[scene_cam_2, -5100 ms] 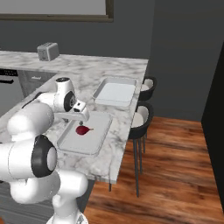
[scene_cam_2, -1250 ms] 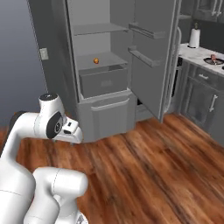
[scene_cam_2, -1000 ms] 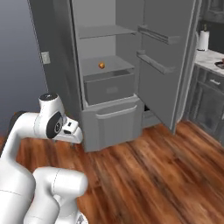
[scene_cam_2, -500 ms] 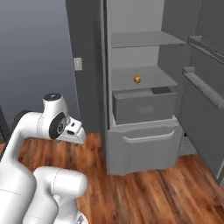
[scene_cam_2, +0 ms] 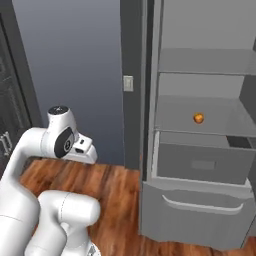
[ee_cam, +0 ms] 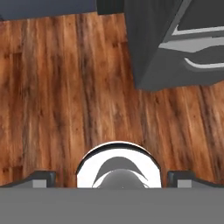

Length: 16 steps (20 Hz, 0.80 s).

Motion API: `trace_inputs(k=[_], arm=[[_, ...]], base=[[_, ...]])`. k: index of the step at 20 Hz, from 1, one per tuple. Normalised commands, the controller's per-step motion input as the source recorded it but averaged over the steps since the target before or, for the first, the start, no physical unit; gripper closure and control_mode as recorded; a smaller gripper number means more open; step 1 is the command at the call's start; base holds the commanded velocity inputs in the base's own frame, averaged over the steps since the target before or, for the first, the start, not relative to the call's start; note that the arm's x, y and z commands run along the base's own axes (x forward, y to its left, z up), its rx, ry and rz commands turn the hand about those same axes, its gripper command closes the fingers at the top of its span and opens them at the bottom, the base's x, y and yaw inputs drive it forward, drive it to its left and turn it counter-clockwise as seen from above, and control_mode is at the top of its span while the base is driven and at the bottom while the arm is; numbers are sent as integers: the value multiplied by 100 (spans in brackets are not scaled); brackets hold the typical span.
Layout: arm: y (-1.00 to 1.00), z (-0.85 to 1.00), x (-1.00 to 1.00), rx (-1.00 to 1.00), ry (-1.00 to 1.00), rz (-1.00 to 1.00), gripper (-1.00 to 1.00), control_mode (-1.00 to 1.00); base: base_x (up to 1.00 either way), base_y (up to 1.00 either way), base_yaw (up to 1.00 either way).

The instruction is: Place the cold items (pear and peach) from the fridge in one tupperware on the dining counter. Place the warm items (hot dog and kebab skewer) in the stove area in another tupperware.

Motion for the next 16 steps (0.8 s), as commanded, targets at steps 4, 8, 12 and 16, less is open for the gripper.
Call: trace_inputs(k=[4,8,12,16], arm=[[0,0,0,0,0,0,-100,100],[0,0,0,0,0,0,-100,100],[0,0,0,0,0,0,-100,100],[0,0,0,0,0,0,-100,100]], base=[[-38,-97,10],[-11,-79,-7],[48,-47,-18],[77,-55,-24]])
